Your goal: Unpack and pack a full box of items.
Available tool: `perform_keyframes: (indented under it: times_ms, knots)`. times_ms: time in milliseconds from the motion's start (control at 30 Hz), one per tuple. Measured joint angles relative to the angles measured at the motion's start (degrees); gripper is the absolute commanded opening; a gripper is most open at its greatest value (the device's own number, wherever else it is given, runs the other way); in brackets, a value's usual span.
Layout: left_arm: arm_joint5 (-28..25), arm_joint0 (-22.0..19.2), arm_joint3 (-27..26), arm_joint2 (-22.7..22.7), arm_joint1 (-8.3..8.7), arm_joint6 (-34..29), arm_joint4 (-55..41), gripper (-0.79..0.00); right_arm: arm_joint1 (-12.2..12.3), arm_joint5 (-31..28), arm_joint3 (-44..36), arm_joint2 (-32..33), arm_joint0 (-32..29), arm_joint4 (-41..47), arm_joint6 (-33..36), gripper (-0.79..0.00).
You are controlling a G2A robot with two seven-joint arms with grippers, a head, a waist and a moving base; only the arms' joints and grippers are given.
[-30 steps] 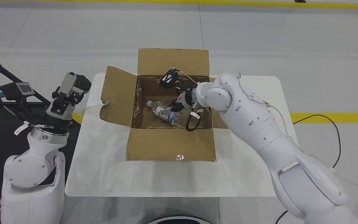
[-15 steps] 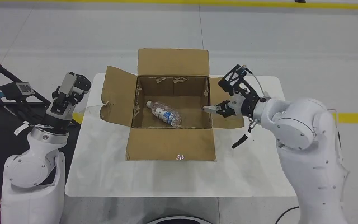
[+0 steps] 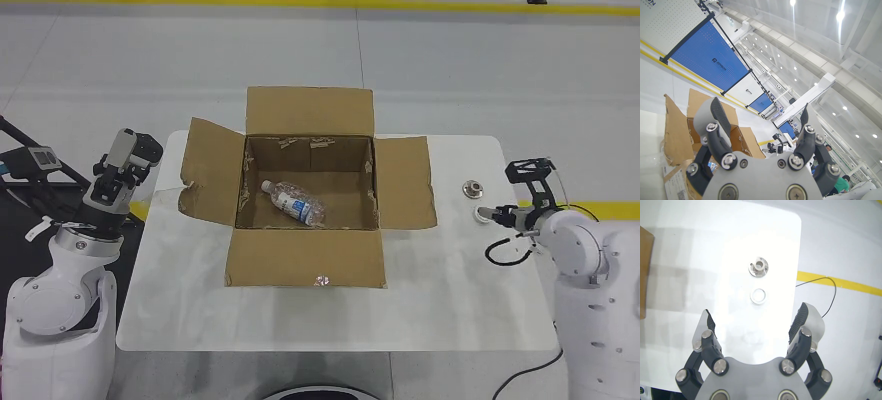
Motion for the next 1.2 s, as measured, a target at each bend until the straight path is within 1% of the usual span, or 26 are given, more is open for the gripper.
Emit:
perform_keyframes:
  times_ms: [33, 67, 167, 267, 333, 500, 533, 867, 1200]
  knots:
    - [0.00, 0.00, 0.00, 0.00, 0.00, 0.00, 0.00, 0.000, -0.05, 0.38, 1.68, -0.32, 0.57, -0.99, -0.62, -0.142]
    - [0.00, 0.00, 0.00, 0.00, 0.00, 0.00, 0.00, 0.000, -0.13, 0.78, 3.60, -0.81, 1.20, -1.18, -1.39, -0.175]
    - [0.00, 0.00, 0.00, 0.00, 0.00, 0.00, 0.00, 0.000, -0.23, 1.43, 7.57, -2.25, 2.70, 0.95, -2.39, -0.185]
    - [0.00, 0.00, 0.00, 0.00, 0.00, 0.00, 0.00, 0.000, -0.23, 1.12, 11.63, -3.53, 4.97, 0.48, -3.26, -0.191]
    - [0.00, 0.00, 0.00, 0.00, 0.00, 0.00, 0.00, 0.000, -0.22, 1.50, 13.41, -4.17, 6.08, -0.27, -3.40, -0.222]
    - [0.00, 0.00, 0.00, 0.00, 0.00, 0.00, 0.00, 0.000, -0.17, 2.60, 18.16, -5.22, 9.02, -1.20, -4.40, -0.394]
    - [0.00, 0.00, 0.00, 0.00, 0.00, 0.00, 0.00, 0.000, -0.17, 2.50, 19.07, -5.40, 9.57, -1.19, -4.72, -0.406]
    - [0.00, 0.00, 0.00, 0.00, 0.00, 0.00, 0.00, 0.000, -0.47, 2.49, 27.06, -8.58, 13.73, -0.62, -6.88, -0.419]
    - [0.00, 0.00, 0.00, 0.00, 0.00, 0.00, 0.00, 0.000, -0.50, 1.68, 30.62, -10.54, 15.42, -0.15, -6.49, -0.425]
